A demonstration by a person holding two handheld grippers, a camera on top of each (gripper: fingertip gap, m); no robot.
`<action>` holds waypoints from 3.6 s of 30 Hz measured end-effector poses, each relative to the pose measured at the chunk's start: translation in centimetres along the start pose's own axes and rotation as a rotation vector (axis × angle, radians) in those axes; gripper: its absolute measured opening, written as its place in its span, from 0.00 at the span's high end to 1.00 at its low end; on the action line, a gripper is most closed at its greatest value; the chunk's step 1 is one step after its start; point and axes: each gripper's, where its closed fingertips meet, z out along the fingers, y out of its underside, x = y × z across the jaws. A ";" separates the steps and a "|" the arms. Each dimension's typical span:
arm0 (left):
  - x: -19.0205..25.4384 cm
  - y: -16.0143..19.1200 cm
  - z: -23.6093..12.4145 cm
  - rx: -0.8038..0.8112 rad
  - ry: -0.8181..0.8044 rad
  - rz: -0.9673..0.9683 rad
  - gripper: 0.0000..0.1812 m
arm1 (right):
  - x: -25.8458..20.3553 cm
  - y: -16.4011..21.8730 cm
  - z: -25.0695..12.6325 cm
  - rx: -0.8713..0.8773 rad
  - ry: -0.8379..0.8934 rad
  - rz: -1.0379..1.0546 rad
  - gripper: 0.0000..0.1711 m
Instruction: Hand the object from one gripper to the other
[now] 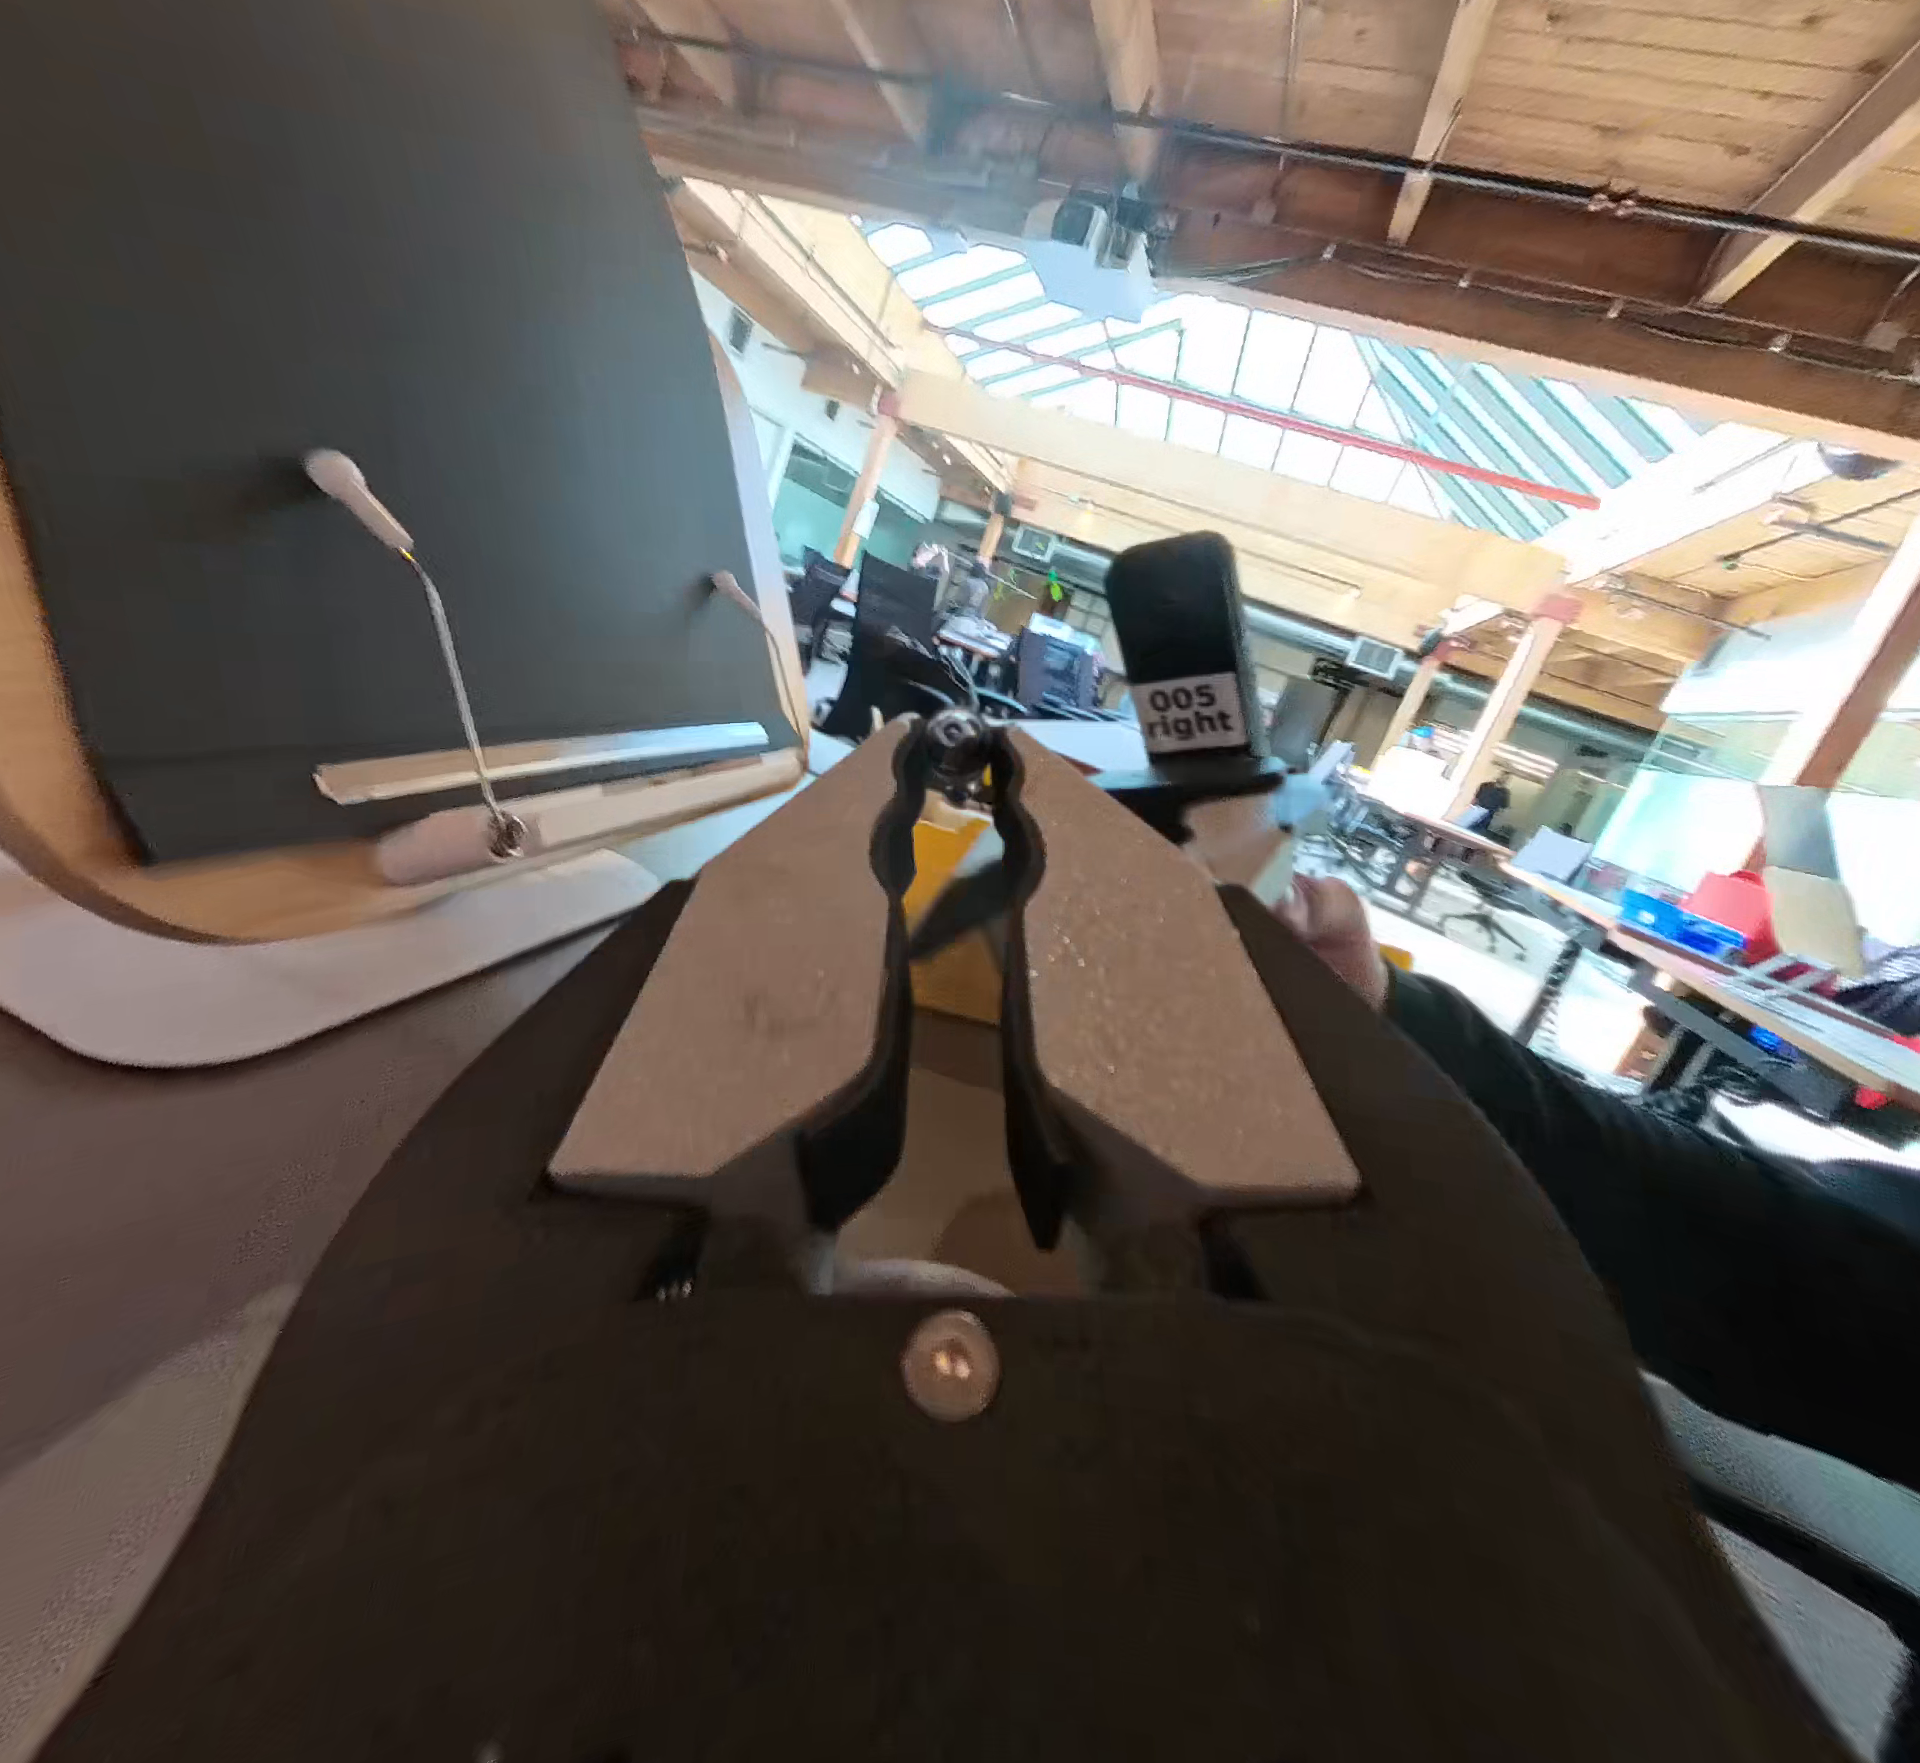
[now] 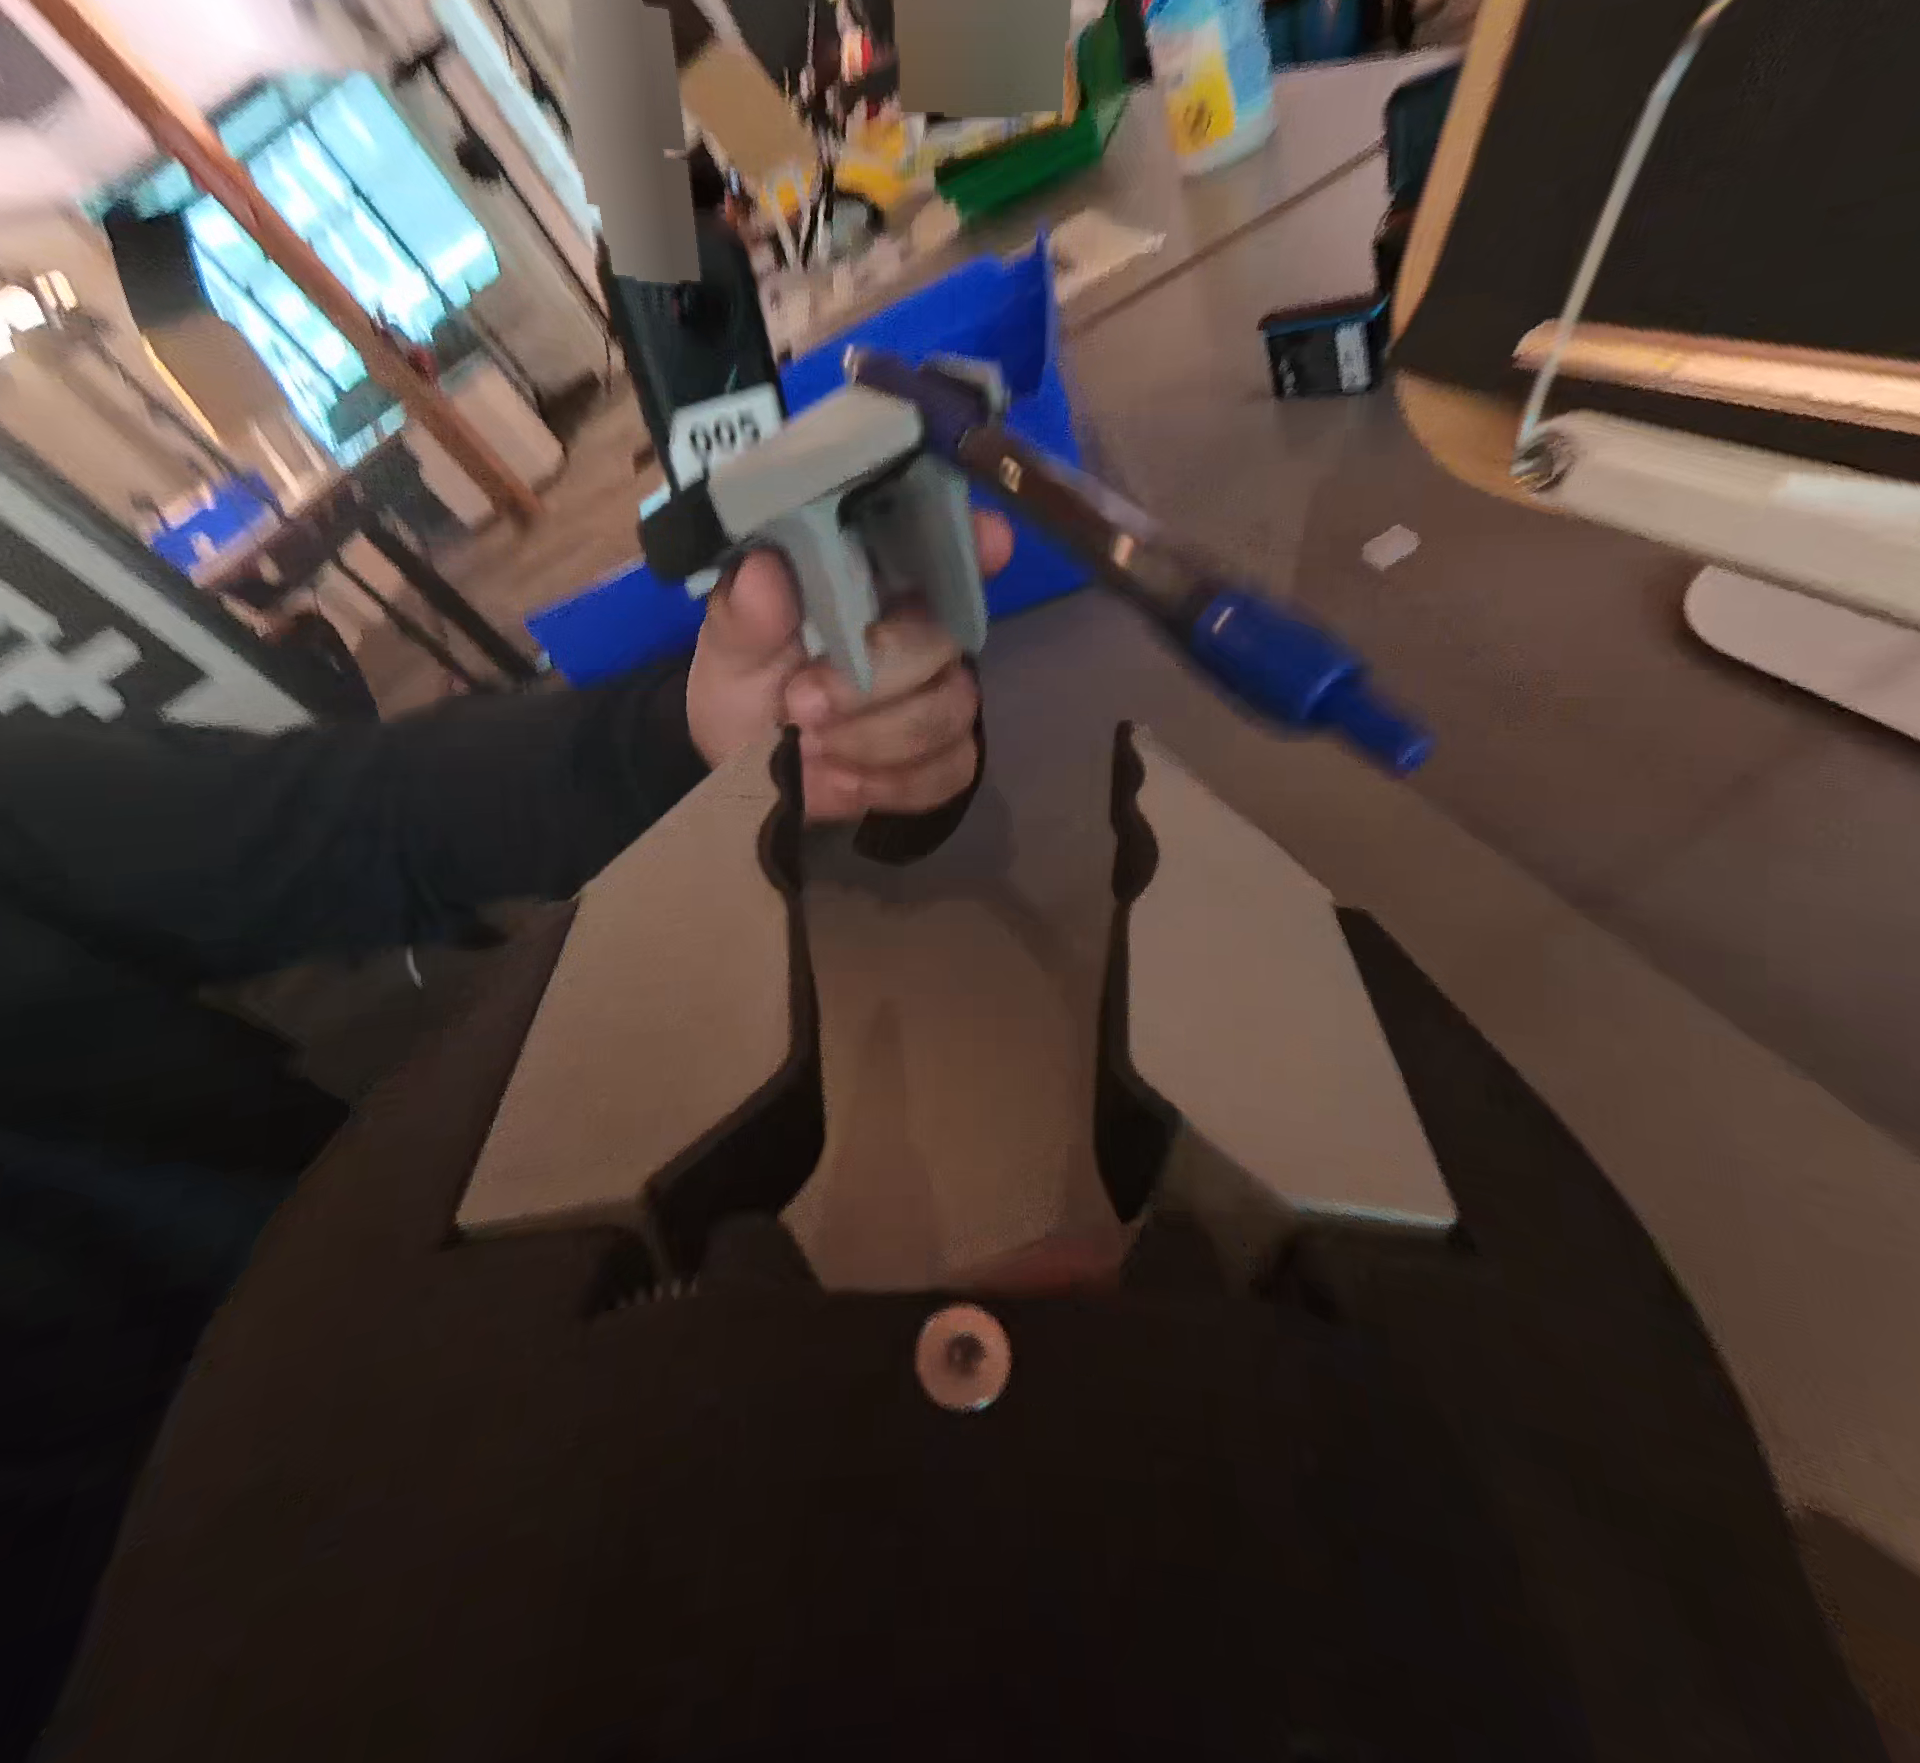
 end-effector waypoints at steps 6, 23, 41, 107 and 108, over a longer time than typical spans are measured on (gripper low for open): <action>0.5 3.5 0.9 -0.187 -0.020 0.149 0.95 | 0.4 -3.3 -1.5 0.244 0.027 -0.031 0.78; 1.6 4.8 1.2 -0.257 0.053 0.078 0.95 | 0.4 -3.2 -2.0 0.181 0.160 -0.160 0.97; 2.7 10.2 1.1 -0.524 0.020 0.510 0.91 | 5.7 -1.5 -21.9 -0.362 0.837 -0.021 0.97; 9.3 4.9 1.2 -0.355 0.241 0.097 0.95 | -5.6 -3.1 -5.0 0.202 0.164 -0.002 0.97; 9.5 4.6 1.1 -0.340 0.272 0.035 0.96 | -5.9 -3.3 -5.0 0.212 0.134 -0.004 0.97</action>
